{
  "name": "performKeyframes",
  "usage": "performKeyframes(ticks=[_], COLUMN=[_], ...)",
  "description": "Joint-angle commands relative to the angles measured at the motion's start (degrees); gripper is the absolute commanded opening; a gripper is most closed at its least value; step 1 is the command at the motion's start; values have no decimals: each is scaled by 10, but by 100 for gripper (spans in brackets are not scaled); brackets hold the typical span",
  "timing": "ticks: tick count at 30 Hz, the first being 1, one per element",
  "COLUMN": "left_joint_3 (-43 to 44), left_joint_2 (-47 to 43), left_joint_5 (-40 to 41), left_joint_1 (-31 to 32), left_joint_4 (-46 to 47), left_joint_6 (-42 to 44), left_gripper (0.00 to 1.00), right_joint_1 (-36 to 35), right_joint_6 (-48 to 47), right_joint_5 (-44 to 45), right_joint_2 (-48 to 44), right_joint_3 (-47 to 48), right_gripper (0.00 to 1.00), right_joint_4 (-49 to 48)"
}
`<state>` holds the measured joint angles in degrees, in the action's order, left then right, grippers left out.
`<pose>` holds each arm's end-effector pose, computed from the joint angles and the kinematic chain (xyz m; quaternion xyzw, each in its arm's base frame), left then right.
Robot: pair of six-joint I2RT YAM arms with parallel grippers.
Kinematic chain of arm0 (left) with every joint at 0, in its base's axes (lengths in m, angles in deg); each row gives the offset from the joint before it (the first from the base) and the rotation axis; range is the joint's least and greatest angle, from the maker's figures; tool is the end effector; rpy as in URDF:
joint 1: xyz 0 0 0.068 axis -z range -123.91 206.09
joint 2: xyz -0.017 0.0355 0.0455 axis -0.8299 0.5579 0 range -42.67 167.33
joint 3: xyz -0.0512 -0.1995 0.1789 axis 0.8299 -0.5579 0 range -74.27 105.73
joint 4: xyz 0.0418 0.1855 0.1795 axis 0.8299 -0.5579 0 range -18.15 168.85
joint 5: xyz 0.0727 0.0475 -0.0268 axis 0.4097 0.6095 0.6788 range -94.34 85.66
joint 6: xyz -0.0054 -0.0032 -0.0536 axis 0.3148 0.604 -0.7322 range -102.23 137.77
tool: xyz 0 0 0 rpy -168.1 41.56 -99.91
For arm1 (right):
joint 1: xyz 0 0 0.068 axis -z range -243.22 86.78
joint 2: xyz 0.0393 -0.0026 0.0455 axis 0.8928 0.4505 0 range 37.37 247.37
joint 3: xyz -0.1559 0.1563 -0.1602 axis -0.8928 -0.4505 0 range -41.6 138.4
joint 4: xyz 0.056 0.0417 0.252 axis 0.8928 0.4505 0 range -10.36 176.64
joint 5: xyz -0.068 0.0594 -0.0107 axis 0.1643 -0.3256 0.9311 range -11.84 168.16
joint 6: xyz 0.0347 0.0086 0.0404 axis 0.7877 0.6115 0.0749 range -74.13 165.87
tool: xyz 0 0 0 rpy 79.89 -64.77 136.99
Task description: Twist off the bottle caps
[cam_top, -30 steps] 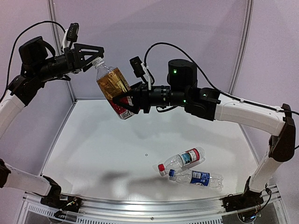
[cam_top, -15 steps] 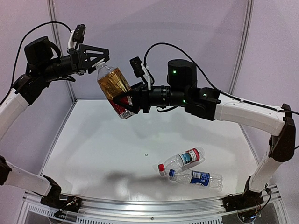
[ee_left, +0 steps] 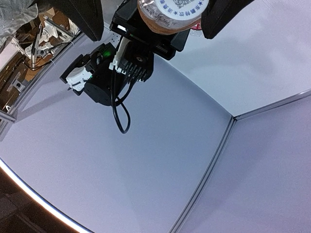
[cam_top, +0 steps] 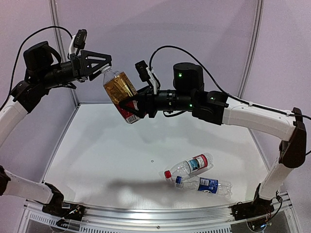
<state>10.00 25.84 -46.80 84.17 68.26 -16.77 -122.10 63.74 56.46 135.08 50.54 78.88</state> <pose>0.2028 -0.1353 0.4925 0.2315 0.6428 -0.5663 0.4610 0.2017 0.3594 0.4020 -0.3725 0.6327 0.5213 0.4351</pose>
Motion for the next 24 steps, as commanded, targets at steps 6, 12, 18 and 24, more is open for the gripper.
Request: performKeyframes(ticks=[6,12,18,24], left_joint_3=[-39,-36,-29,-20], left_joint_2=[-54,-53,-46,-50], left_joint_5=[53,100,141,202], left_joint_1=[1,2,2,-6], left_joint_4=[-49,-54,-69,-118], left_joint_6=[6,3,1,1], left_gripper=[50,40,29,21], right_joint_1=[13,13,12,13], right_joint_6=[8,11,8,2], right_joint_5=[15,-13,-19,-12], right_joint_2=[13,19,18,14], right_joint_3=[9,15,15,9], right_gripper=[0,0,0,0], right_joint_4=[17,21,33,41])
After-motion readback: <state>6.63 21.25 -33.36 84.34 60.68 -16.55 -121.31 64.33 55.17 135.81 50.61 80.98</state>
